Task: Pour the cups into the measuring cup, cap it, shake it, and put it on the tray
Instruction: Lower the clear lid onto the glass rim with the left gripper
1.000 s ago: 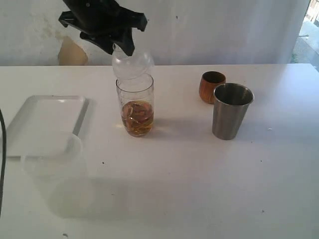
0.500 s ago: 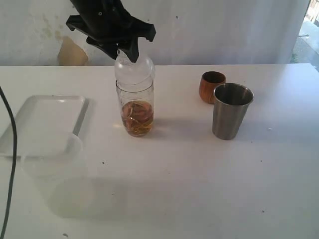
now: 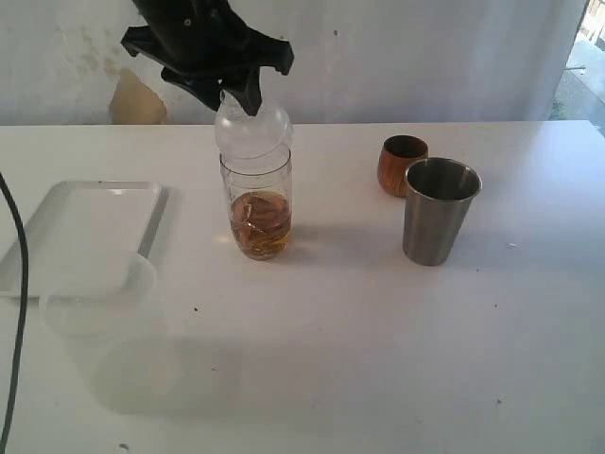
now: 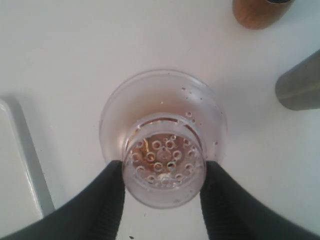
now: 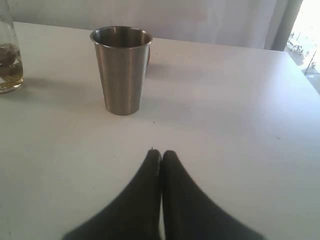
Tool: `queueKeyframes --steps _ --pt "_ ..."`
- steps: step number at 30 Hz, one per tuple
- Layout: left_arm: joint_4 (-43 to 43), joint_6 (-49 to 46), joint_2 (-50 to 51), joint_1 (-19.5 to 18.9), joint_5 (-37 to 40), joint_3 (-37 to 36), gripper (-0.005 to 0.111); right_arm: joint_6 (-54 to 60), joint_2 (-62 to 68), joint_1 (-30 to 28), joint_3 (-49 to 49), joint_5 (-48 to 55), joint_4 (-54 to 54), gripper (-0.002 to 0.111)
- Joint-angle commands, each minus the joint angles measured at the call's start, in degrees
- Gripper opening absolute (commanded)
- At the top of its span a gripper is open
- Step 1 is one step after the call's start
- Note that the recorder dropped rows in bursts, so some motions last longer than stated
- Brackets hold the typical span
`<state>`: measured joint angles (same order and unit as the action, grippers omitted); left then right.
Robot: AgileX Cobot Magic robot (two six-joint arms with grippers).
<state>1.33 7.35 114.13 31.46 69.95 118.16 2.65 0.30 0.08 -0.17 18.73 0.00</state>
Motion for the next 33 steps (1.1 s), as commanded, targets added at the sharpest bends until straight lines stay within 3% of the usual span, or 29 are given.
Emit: queueKeyframes --steps 1,8,22,33 --pt "1.3 0.6 -0.5 0.0 0.0 0.4 0.000 -0.1 -0.3 -0.3 0.2 -0.4 0.0 0.000" --pt "0.8 0.5 -0.5 0.0 0.0 -3.4 0.000 -0.1 -0.3 -0.3 0.2 -0.4 0.0 0.000" --pt "-2.3 -2.3 -0.9 0.0 0.0 -3.6 0.000 -0.1 -0.3 -0.3 0.2 -0.4 0.0 0.000" --pt "-1.3 -3.2 -3.3 0.0 0.0 1.2 0.000 -0.1 -0.3 -0.3 0.2 -0.4 0.0 0.000"
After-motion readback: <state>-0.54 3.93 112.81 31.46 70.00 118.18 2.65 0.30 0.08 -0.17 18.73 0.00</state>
